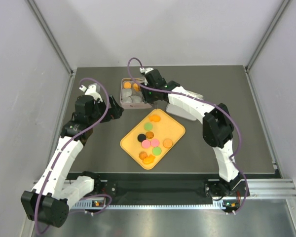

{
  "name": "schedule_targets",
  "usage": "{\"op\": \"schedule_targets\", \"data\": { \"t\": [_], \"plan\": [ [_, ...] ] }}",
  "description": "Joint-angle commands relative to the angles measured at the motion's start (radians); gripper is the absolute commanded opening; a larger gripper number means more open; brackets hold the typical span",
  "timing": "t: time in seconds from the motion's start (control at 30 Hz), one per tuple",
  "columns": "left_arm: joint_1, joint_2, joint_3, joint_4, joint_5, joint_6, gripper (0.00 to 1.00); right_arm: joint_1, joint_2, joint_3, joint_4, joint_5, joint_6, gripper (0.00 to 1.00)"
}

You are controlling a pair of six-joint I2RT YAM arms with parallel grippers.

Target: Pack the cookies

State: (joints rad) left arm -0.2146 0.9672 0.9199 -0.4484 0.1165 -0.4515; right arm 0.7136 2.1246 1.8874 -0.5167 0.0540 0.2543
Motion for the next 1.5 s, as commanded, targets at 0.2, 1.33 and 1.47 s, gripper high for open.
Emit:
{"op": "schedule_targets", "data": {
  "t": [0.2,1.33,1.47],
  "plan": [
    [0.011,-0.001,-0.009,0.047,0.015,-0.004,0.99,0.009,-0.011,0.049,0.046,0.009,0.002,0.43],
    [0.017,-0.002,-0.010,0.050,0.026,-0.009,0.99,0.109,-0.728,-0.482,-0.186,0.066,0.013,0.43],
    [0.017,-0.008,-0.010,0.050,0.022,-0.007,0.99,0.150,-0.840,-0.596,-0.275,0.083,0.048,0.43]
  ]
}}
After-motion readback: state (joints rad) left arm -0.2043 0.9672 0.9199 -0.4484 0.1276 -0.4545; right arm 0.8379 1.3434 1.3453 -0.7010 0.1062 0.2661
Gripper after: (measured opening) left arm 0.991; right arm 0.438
